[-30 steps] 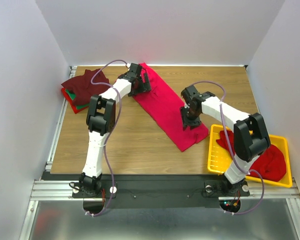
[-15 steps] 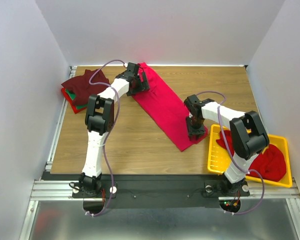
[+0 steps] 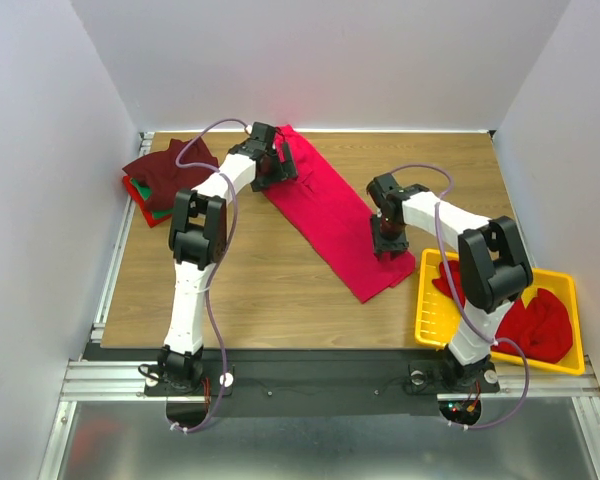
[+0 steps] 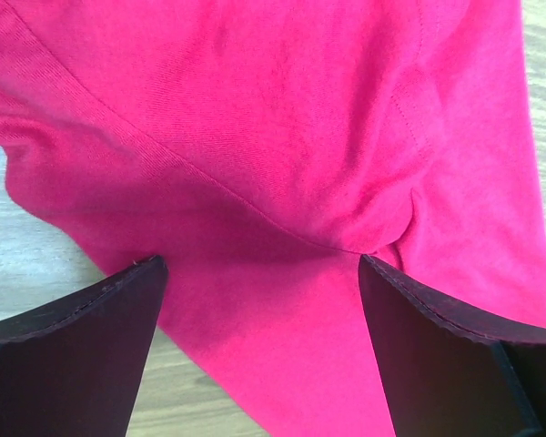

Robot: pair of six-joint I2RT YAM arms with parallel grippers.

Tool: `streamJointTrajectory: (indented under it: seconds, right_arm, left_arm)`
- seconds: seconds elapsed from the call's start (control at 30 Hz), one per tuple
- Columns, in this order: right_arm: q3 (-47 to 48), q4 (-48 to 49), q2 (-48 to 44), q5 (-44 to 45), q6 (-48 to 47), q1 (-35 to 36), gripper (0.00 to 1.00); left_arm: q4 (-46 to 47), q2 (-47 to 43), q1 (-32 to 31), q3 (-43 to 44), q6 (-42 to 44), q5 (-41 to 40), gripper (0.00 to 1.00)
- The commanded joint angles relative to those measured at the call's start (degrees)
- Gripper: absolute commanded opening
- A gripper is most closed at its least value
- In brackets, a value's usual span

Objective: Fold and stack the t-shirts
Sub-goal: Fold the tshirt

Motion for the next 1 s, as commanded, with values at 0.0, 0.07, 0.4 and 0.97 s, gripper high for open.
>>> streamJointTrajectory:
  seconds: [0.0, 0.07, 0.4, 0.97]
  right_arm:
    - [-1.0, 1.7, 3.1, 2.8, -1.6, -0.6, 0.43]
    - [-2.4, 1.9, 3.4, 2.5, -2.0, -0.6, 0.43]
    - [-10.1, 2.3, 1.2, -8.1, 0.4, 2.5, 0.41]
    - [-11.2, 2.6, -1.2, -16.5, 13.8, 18.7, 0.40]
  left_arm:
    - [-1.1, -4.0, 1.0, 5.0, -2.4, 1.9, 0.99]
    - [-1.5, -2.7, 1.2, 6.8, -3.1, 2.0, 0.99]
    - [-0.9, -2.5, 1.4, 7.5, -2.8, 2.8, 0.99]
    - [-0.5, 0.5, 1.5, 4.7, 2.6, -1.8, 0.99]
